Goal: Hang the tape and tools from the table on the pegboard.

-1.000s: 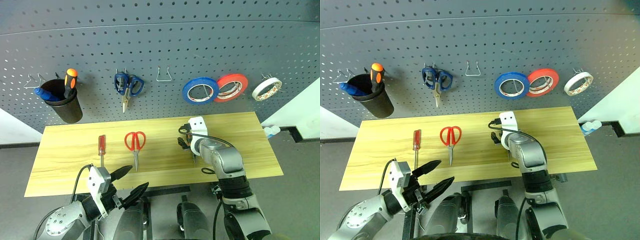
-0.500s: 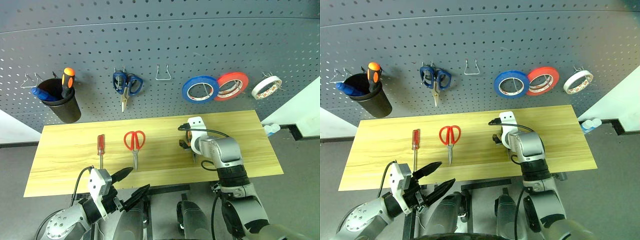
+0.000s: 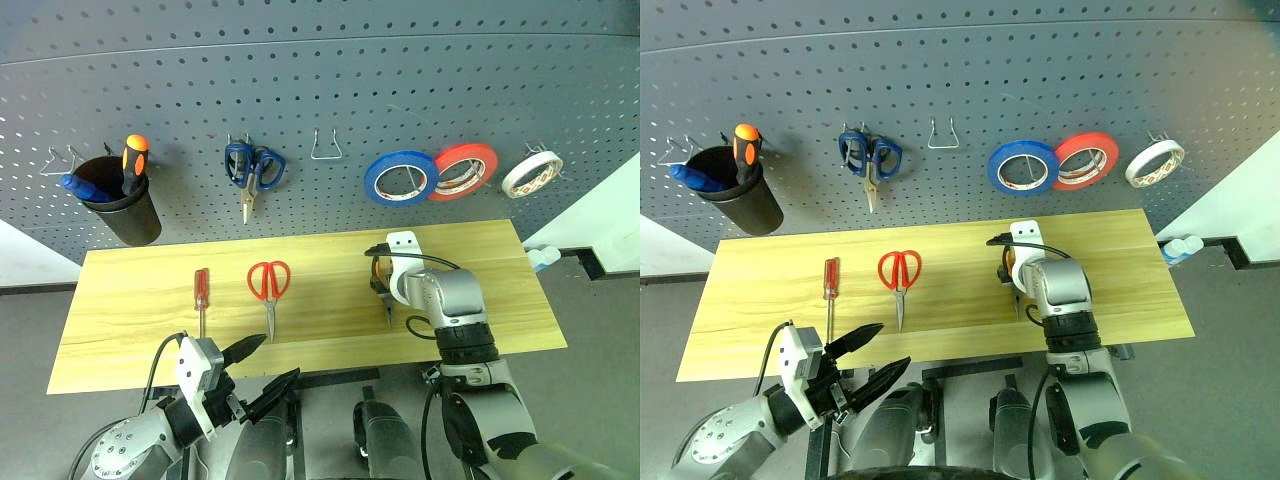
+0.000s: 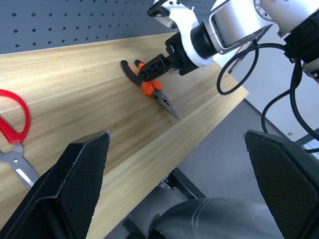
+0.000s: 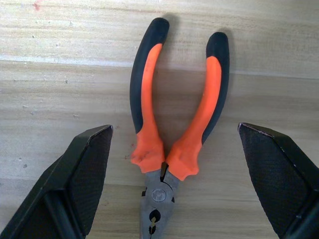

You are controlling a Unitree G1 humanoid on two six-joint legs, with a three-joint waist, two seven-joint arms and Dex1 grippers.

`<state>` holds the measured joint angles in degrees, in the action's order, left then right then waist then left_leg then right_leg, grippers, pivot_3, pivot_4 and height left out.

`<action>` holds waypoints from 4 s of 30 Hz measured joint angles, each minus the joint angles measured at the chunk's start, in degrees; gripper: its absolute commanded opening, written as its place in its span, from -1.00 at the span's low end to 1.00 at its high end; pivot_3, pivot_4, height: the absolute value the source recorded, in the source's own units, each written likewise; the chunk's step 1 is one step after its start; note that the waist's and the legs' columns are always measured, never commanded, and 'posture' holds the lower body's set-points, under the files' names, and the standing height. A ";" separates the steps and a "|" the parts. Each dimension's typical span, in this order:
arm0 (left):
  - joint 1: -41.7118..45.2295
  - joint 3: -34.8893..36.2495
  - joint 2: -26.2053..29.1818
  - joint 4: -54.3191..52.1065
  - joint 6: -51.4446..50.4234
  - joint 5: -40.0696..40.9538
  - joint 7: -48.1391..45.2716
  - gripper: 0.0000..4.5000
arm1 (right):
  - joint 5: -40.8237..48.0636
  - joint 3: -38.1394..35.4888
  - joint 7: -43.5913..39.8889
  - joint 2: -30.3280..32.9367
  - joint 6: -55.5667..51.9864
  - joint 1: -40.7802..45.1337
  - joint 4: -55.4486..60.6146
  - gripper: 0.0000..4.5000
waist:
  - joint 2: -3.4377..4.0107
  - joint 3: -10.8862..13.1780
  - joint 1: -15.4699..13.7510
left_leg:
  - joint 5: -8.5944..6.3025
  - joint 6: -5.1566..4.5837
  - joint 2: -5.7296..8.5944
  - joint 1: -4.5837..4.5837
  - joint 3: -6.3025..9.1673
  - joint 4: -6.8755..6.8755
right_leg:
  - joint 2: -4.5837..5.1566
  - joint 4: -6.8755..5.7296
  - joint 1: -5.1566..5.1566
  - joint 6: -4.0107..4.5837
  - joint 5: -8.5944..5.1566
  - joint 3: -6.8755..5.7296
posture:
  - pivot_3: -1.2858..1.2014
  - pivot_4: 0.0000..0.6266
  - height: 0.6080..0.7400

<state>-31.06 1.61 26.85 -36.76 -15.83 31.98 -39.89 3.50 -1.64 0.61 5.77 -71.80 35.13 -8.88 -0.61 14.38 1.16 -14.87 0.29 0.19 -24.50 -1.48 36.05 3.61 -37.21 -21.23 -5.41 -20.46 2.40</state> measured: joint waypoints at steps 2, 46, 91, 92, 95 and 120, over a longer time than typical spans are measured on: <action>-0.18 0.00 0.02 -0.28 0.00 0.00 0.04 1.00 | 0.00 0.01 0.00 -0.07 0.11 0.00 -0.24 0.87 | -0.01 0.12 0.00 | 0.00 0.00 0.00 0.00 0.00 0.00 | 0.00 0.00 0.00 0.00 0.00 0.00 | 0.14 -0.03 1.00; -0.76 0.89 1.27 -2.28 -0.28 1.27 0.72 1.00 | -0.25 2.08 -3.92 1.76 3.86 -1.90 -1.64 -0.07 | 0.10 1.84 -0.06 | 0.00 0.00 0.00 -0.14 0.00 -0.03 | 0.03 0.03 -0.14 0.00 0.00 -0.01 | 0.13 -0.04 1.00; 11.49 4.00 -0.85 9.85 6.44 1.35 -5.29 1.00 | 17.10 -2.03 -29.18 29.82 -7.57 -18.50 37.81 -0.07 | -0.40 -4.59 -0.76 | 0.19 0.12 0.01 0.09 0.08 1.07 | -0.16 -1.00 0.24 -0.19 0.09 -0.19 | 0.11 -0.75 1.00; 11.62 4.20 -0.81 9.36 6.51 1.39 -5.47 1.00 | 17.61 -2.82 -30.07 30.67 -6.28 -18.53 37.81 -0.07 | -0.39 -4.92 -0.82 | 0.19 0.11 0.01 0.10 0.08 1.08 | -0.17 -1.00 0.25 -0.20 0.09 -0.19 | 0.12 -0.77 1.00; 11.74 4.82 -0.81 9.16 6.97 1.40 -5.72 1.00 | 18.55 -4.89 -31.59 31.59 -3.42 -18.57 37.81 -0.07 | -0.36 -5.74 -0.87 | 0.19 0.11 0.01 0.12 0.08 1.08 | -0.20 -1.02 0.26 -0.20 0.10 -0.18 | 0.12 -0.80 1.00; 6.78 7.06 -5.13 7.52 16.44 3.50 -6.71 1.00 | 19.69 -8.91 -24.62 18.05 23.62 -4.73 24.10 -0.07 | -0.15 -9.44 -4.12 | 0.19 0.09 0.01 0.83 0.04 1.13 | -0.28 -1.11 0.89 -0.19 0.10 -0.10 | 0.20 -0.95 1.00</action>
<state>-24.29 8.68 21.72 -29.24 0.60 35.48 -46.59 23.19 -10.55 -24.01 23.81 -48.18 30.41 15.22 -0.76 4.93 -2.96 -14.68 0.38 0.20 -23.67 -1.45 37.18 3.33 -38.32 -20.33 -5.60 -20.36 2.30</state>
